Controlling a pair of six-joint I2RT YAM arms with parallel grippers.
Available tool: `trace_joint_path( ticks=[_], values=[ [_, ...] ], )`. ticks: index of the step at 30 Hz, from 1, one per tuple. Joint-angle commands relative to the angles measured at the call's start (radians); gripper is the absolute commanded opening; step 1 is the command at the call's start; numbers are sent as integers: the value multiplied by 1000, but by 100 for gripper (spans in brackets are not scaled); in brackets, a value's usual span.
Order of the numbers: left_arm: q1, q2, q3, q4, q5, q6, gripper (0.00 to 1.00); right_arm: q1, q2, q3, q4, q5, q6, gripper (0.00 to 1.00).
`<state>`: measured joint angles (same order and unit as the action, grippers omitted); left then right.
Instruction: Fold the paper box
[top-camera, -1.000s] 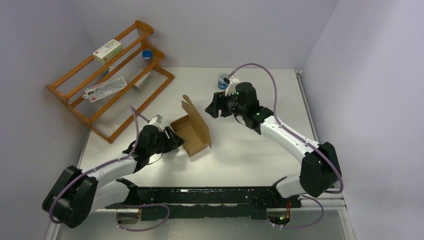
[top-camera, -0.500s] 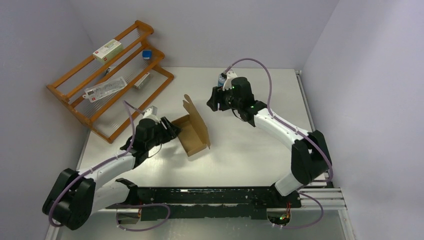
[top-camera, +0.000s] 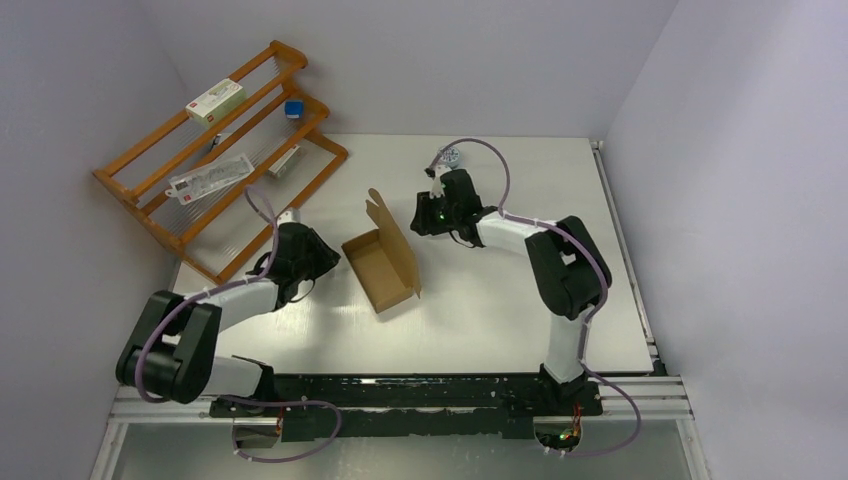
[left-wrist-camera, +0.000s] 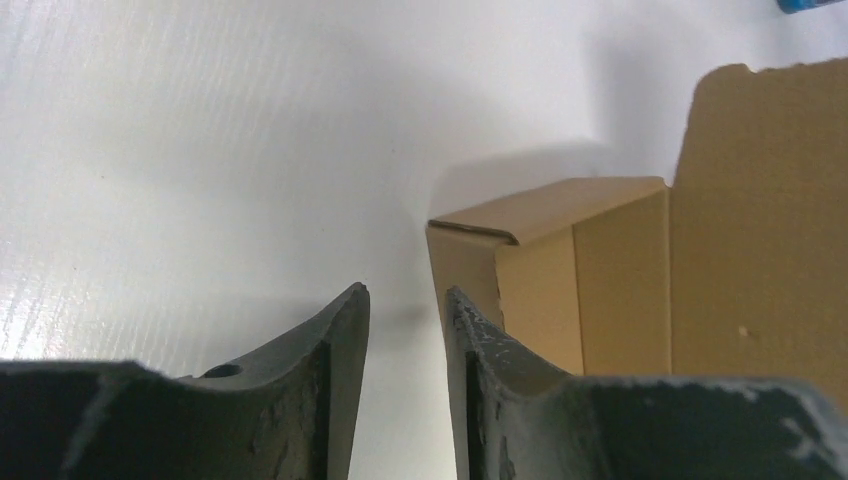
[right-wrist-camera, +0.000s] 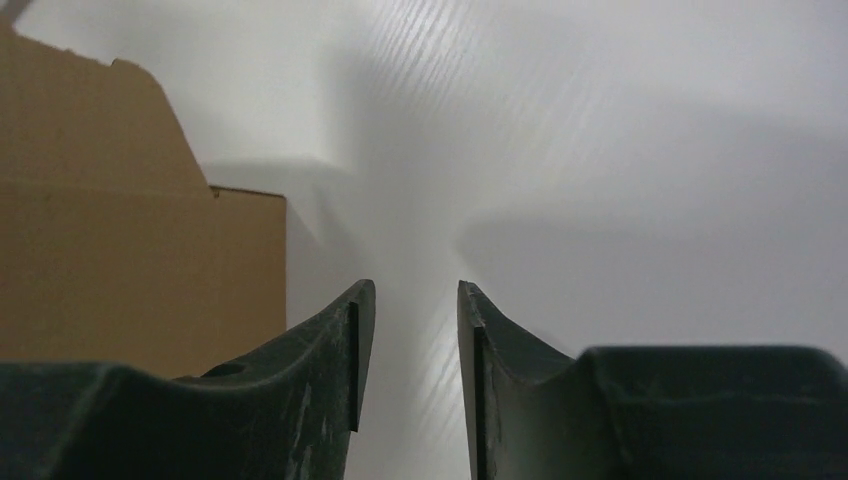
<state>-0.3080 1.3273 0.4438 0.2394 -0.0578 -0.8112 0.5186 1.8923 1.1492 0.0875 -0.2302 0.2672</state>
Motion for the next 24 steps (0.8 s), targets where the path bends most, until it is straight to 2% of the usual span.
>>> trace_joint_path(
  ticks=[1, 5, 12, 24],
  values=[
    [25, 57, 51, 28, -10, 35, 38, 15, 71, 53, 122, -36, 17, 39],
    [37, 95, 78, 6, -46, 67, 37, 28, 132, 70, 149, -45, 21, 38],
    [38, 162, 91, 56, 65, 77, 29, 68, 173, 58, 182, -83, 44, 35],
    [27, 272, 180, 81, 142, 144, 29, 104, 223, 88, 213, -118, 31, 34]
  ],
)
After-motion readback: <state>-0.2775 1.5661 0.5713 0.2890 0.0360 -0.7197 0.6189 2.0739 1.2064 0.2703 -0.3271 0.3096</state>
